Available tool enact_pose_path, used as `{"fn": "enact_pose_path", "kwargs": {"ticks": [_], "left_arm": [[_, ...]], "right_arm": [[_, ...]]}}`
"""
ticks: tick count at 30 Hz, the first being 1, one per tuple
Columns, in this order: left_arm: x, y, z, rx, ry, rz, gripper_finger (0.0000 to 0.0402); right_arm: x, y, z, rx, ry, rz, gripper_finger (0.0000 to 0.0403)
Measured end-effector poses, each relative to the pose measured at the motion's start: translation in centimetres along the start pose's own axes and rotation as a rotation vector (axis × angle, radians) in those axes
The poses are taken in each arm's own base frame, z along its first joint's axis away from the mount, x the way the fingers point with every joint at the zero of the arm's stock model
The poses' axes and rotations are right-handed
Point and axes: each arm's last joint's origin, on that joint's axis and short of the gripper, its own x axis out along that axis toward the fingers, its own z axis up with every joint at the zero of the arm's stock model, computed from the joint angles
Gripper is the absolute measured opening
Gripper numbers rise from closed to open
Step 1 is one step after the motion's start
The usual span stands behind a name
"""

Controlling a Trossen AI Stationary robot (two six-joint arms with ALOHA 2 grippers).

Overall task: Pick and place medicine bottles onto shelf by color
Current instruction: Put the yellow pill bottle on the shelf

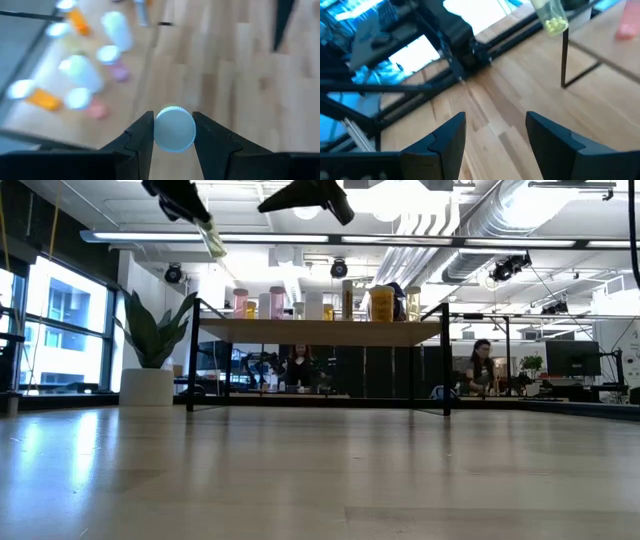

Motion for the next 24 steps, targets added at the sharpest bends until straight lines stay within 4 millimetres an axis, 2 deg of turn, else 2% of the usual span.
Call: {"fn": "enact_pose_path", "kwargs": {"ticks": [6,10,16,24], "left_arm": [[-1.1,2.6,1.1,0.02,0.011,0.155,0.0113],[-1.1,4.4,1.7,-0.006,0.038,0.239,0.0113],[0.6,7.2,2.2,-0.046,0.119,0.291,0.0113],[4.2,9.8,2.2,-0.108,0.236,0.283,0.0113]], "right_arm": [[-0.4,-1.2,1.4,0.015,-0.027,-0.021,0.0197],[-0.6,-2.0,2.0,0.004,-0.03,-0.041,0.0197],[-1.3,-3.6,3.4,-0.036,-0.05,-0.076,0.0197],[-3.6,-7.7,6.7,-0.023,-0.092,-0.17,0.0197]]}}
